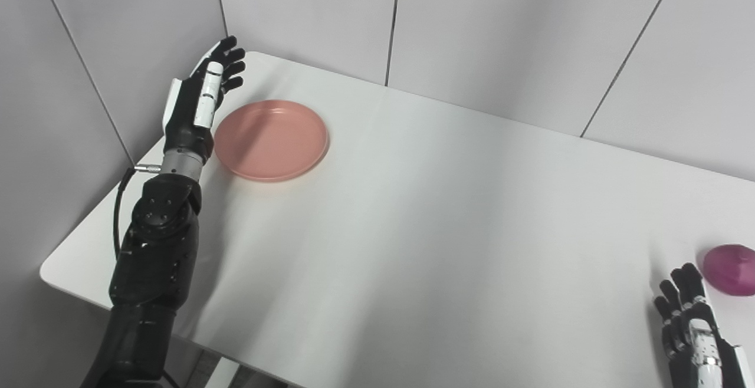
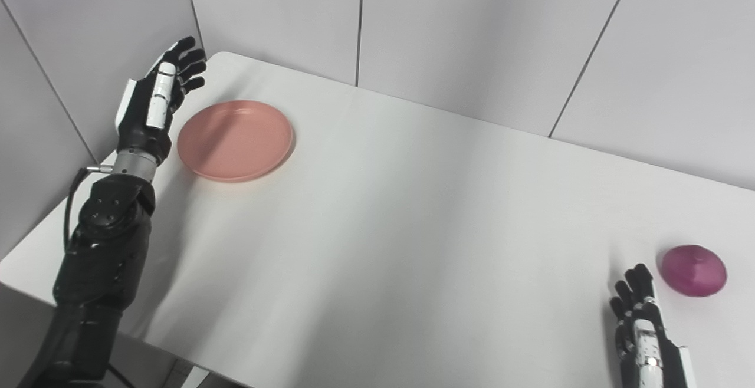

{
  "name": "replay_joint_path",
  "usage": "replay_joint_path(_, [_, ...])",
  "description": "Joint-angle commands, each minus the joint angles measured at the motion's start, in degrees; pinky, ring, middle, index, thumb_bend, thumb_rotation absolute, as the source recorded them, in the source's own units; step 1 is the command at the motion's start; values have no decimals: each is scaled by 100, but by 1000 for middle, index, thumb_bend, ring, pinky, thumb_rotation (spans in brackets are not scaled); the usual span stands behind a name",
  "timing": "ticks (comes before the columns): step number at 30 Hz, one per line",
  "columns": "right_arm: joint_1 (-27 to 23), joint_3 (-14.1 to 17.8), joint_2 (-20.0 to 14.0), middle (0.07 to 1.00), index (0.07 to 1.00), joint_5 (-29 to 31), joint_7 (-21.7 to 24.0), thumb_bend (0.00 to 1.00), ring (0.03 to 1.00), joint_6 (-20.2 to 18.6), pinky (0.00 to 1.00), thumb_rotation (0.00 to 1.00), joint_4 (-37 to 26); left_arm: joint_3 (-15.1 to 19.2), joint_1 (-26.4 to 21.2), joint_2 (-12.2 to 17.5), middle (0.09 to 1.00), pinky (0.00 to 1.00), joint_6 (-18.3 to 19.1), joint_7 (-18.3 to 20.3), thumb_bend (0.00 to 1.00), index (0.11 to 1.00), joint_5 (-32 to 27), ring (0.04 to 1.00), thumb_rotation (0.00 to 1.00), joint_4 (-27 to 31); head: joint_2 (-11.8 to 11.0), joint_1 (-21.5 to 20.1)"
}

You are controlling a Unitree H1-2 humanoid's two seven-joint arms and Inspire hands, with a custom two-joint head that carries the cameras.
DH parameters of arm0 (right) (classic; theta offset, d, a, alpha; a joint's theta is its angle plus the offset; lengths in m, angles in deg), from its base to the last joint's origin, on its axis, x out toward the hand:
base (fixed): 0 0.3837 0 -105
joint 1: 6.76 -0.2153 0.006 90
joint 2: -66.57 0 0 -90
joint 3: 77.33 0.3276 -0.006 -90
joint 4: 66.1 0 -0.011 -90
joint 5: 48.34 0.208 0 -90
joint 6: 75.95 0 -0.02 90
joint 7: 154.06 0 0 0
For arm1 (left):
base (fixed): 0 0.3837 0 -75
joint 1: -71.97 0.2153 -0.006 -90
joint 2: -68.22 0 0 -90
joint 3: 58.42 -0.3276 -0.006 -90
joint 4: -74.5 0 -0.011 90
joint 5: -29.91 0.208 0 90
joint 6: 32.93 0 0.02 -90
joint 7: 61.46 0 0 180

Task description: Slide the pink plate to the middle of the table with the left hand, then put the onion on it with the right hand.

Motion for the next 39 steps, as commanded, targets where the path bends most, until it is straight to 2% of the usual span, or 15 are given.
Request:
replay_joint_path(1, [-61,46,-63,1000,1000,-14,3,65,1000,86,1000,1000,-48,60,-285,189,859,844,-274,-103,391,833,38,860,1000,62,3,8])
replay_joint_path(5, [-65,52,-72,1000,1000,11,29,109,1000,90,1000,1000,-42,70,-317,237,864,845,-301,-141,375,836,47,861,1000,-6,1,22])
replay_joint_path(14, [-84,85,-80,1000,1000,103,92,110,1000,159,1000,1000,42,127,-419,326,846,831,-281,-159,362,825,-28,851,1000,-40,14,24])
replay_joint_path(19, [-73,85,-63,1000,1000,83,59,128,1000,129,1000,1000,5,139,-496,410,846,835,-444,-106,353,825,-72,852,1000,-299,25,3])
replay_joint_path(28, [-47,84,-47,1000,999,-28,-23,140,999,-14,1000,1000,-138,144,-598,463,855,842,-421,-156,359,830,-95,861,1000,-630,48,-16])
replay_joint_path(31, [-51,83,-64,1000,998,1,-3,172,999,-15,1000,1000,-120,153,-653,477,854,835,-426,-186,349,833,-89,858,1000,-747,51,-14])
replay_joint_path(39, [-34,84,-45,1000,992,-12,-40,173,997,-28,1000,1000,-172,150,-900,560,848,821,-583,-125,347,823,-132,848,1000,-1343,75,-23])
